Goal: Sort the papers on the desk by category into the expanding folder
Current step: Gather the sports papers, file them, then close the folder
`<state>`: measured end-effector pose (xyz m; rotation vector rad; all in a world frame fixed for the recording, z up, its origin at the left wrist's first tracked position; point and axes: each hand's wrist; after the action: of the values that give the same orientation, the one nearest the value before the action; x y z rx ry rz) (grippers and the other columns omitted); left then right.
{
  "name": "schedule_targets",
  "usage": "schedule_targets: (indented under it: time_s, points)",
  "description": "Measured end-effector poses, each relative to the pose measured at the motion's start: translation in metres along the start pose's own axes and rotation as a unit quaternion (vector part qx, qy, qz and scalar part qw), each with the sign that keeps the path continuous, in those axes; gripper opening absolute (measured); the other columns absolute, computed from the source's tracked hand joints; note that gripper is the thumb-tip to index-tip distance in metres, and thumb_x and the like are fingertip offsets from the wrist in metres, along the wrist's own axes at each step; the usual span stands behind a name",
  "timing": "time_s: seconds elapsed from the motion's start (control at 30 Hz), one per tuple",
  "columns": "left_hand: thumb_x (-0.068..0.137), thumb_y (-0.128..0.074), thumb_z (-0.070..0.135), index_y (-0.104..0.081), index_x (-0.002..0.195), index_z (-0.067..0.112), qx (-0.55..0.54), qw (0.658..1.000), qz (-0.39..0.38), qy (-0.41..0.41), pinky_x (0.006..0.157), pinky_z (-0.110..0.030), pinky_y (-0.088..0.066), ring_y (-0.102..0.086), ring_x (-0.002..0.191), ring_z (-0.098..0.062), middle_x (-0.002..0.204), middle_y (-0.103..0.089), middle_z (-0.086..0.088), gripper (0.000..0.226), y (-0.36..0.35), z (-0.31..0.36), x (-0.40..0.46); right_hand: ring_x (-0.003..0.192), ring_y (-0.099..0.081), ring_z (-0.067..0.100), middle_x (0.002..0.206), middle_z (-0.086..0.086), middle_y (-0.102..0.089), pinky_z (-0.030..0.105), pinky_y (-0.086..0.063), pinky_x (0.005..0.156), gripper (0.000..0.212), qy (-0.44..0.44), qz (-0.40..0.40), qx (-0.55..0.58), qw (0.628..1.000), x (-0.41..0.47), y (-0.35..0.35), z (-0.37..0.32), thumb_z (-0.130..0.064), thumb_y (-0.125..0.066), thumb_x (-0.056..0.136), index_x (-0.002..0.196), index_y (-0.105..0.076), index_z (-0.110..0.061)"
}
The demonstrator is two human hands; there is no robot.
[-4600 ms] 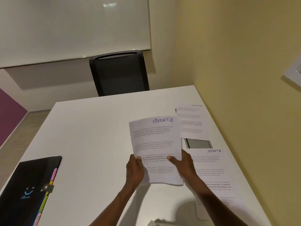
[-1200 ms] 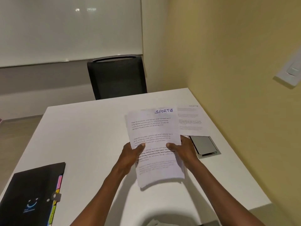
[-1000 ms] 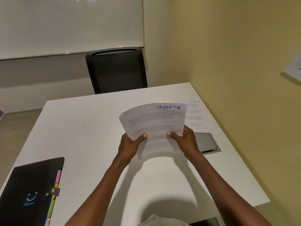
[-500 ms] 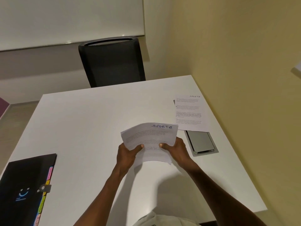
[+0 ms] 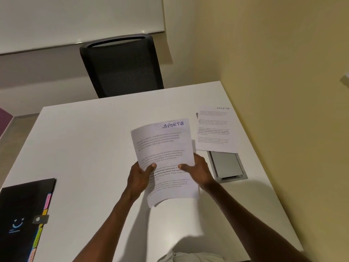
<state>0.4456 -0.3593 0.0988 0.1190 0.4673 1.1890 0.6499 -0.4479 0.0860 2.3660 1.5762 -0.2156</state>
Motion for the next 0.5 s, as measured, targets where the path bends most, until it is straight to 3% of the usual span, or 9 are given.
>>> schedule_targets:
  time_s: [0.1, 0.17, 0.23, 0.27, 0.37, 0.5]
  points:
    - [0.093, -0.067, 0.027, -0.067, 0.117, 0.017, -0.003, 1.0, -0.013, 0.002, 0.078, -0.033, -0.057, -0.074, 0.09, -0.012, 0.103, -0.076, 0.004, 0.026, -0.005, 0.009, 0.009, 0.094, -0.07, 0.012, 0.107, -0.002, -0.072, 0.024, -0.057, 0.081, 0.035, -0.013, 0.0, 0.005, 1.0, 0.017, 0.018, -0.003, -0.013, -0.077, 0.082, 0.113, -0.064, -0.008]
    - [0.093, -0.067, 0.025, -0.067, 0.114, 0.015, -0.013, 1.0, -0.003, 0.016, 0.074, -0.032, -0.057, -0.073, 0.087, -0.015, 0.1, -0.076, 0.0, 0.023, -0.01, 0.012, 0.015, 0.079, -0.07, 0.014, 0.094, 0.003, -0.074, 0.025, -0.057, 0.071, 0.025, -0.054, 0.031, 0.016, 0.998, 0.037, 0.034, 0.004, -0.018, -0.076, 0.082, 0.102, -0.065, -0.009]
    - [0.094, -0.067, 0.024, -0.067, 0.111, 0.015, -0.027, 0.999, 0.004, 0.024, 0.071, -0.034, -0.055, -0.07, 0.082, -0.02, 0.095, -0.076, -0.002, 0.02, -0.014, 0.013, 0.018, 0.068, -0.065, 0.016, 0.084, 0.005, -0.073, 0.028, -0.052, 0.062, 0.017, -0.1, 0.106, -0.005, 0.989, 0.06, 0.054, 0.016, -0.029, -0.074, 0.077, 0.086, -0.066, -0.017]
    - [0.094, -0.066, 0.024, -0.067, 0.11, 0.014, -0.035, 0.999, 0.006, 0.027, 0.072, -0.036, -0.055, -0.07, 0.082, -0.021, 0.094, -0.076, -0.002, 0.019, -0.016, 0.014, 0.018, 0.074, -0.066, 0.019, 0.089, 0.007, -0.074, 0.03, -0.051, 0.068, 0.017, -0.116, 0.149, -0.048, 0.981, 0.072, 0.067, 0.024, -0.033, -0.072, 0.075, 0.082, -0.065, -0.019]
    - [0.095, -0.065, 0.021, -0.066, 0.114, 0.014, -0.048, 0.998, 0.008, 0.037, 0.078, -0.039, -0.059, -0.074, 0.089, -0.021, 0.099, -0.077, -0.002, 0.021, -0.022, 0.016, 0.017, 0.106, -0.062, 0.031, 0.115, 0.013, -0.067, 0.034, -0.05, 0.088, 0.041, -0.15, 0.23, -0.179, 0.945, 0.104, 0.107, 0.046, -0.033, -0.068, 0.082, 0.107, -0.065, -0.001]
    - [0.094, -0.065, 0.022, -0.066, 0.114, 0.011, -0.066, 0.995, 0.027, 0.065, 0.085, -0.047, -0.059, -0.074, 0.092, -0.025, 0.101, -0.077, -0.004, 0.023, -0.028, 0.013, 0.02, 0.12, -0.047, 0.039, 0.13, 0.026, -0.047, 0.045, -0.046, 0.095, 0.073, -0.249, 0.269, -0.251, 0.896, 0.135, 0.141, 0.057, -0.042, -0.072, 0.083, 0.128, -0.041, 0.006]
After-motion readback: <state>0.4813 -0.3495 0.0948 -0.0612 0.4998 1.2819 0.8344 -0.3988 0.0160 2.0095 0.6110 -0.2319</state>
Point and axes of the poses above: each hand's wrist, its own x-axis towards the middle knuckle, its own y-axis out of the back of the hand, z = x × y
